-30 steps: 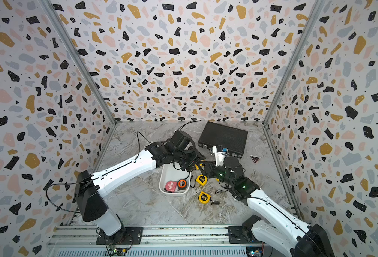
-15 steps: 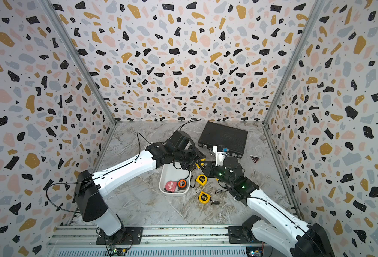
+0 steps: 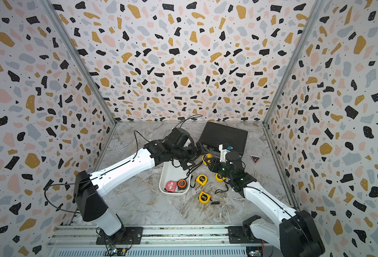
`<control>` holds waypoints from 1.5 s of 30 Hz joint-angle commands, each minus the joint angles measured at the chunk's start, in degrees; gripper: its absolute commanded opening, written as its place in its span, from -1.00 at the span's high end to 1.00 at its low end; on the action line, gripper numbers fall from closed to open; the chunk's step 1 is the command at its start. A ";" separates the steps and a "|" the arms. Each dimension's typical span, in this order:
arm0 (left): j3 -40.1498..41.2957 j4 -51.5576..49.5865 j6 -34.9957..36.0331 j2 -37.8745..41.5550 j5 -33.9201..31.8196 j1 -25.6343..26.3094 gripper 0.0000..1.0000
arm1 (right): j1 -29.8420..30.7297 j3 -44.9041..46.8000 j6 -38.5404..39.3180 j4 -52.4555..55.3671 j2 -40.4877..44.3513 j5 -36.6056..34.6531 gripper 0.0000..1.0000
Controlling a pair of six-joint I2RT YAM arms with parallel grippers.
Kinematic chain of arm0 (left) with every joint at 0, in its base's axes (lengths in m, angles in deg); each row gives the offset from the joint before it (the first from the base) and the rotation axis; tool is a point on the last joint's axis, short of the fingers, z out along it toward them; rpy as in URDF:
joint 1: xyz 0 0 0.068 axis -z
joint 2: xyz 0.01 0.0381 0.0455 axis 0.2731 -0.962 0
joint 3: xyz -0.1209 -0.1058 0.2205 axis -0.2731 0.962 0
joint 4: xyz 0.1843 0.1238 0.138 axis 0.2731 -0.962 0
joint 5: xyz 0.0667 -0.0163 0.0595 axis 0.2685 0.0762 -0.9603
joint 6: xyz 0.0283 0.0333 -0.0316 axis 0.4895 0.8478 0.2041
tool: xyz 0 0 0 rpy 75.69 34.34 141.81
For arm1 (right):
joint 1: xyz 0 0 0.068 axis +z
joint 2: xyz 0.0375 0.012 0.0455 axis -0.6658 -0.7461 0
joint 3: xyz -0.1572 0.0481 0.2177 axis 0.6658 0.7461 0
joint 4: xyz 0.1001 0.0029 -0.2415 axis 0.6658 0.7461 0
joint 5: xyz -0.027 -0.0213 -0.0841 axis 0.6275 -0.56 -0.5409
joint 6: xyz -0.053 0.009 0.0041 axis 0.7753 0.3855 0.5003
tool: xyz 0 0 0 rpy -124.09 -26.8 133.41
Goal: Take the tape measure out of the storage box
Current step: Place the tape measure at the center of the board.
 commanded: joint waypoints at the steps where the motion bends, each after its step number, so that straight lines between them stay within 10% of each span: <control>1: 1.11 -2.41 3.33 4.03 -2.65 -1.40 -1.00 | -1.06 -0.20 -0.27 -5.83 -4.37 4.16 0.82; 20: 6.53 -5.13 5.76 7.20 -4.45 -4.80 -1.00 | -2.75 -5.48 -2.71 -12.62 -27.75 9.99 0.62; 45: 9.16 -14.53 12.02 6.63 -6.09 -5.23 -1.00 | -4.03 -8.38 3.68 5.39 -25.82 7.78 0.00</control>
